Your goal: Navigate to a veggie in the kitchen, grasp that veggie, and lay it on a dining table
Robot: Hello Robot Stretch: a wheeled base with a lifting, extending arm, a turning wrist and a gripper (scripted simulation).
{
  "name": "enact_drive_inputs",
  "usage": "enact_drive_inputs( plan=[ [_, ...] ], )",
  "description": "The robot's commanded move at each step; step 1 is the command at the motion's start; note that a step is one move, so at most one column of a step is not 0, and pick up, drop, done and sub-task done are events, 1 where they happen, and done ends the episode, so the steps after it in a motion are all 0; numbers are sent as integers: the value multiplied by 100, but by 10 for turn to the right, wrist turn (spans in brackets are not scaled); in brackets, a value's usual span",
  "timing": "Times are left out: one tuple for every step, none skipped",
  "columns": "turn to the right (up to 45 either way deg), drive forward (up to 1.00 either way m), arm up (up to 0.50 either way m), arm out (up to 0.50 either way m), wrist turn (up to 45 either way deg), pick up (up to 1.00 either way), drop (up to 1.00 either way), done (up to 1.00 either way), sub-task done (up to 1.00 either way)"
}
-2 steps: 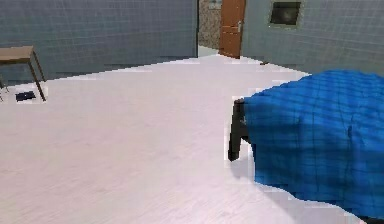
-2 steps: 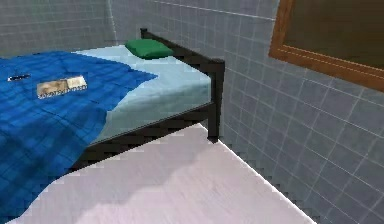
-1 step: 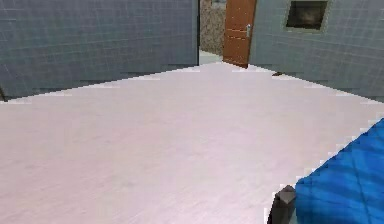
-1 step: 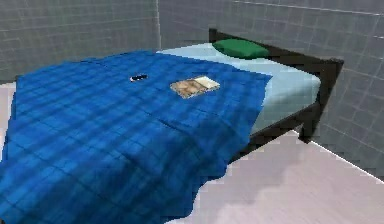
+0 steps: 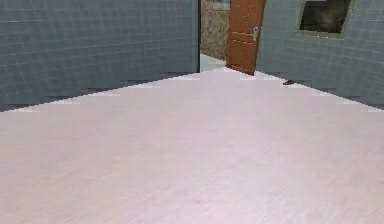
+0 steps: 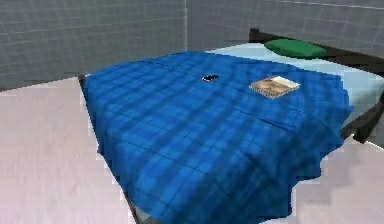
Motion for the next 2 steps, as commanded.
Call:
enact_drive_inputs(
  plan=[
    [60,0,0,0,0,0,0,0,0],
    [0,100,0,0,0,0,0,0,0]
  ],
)
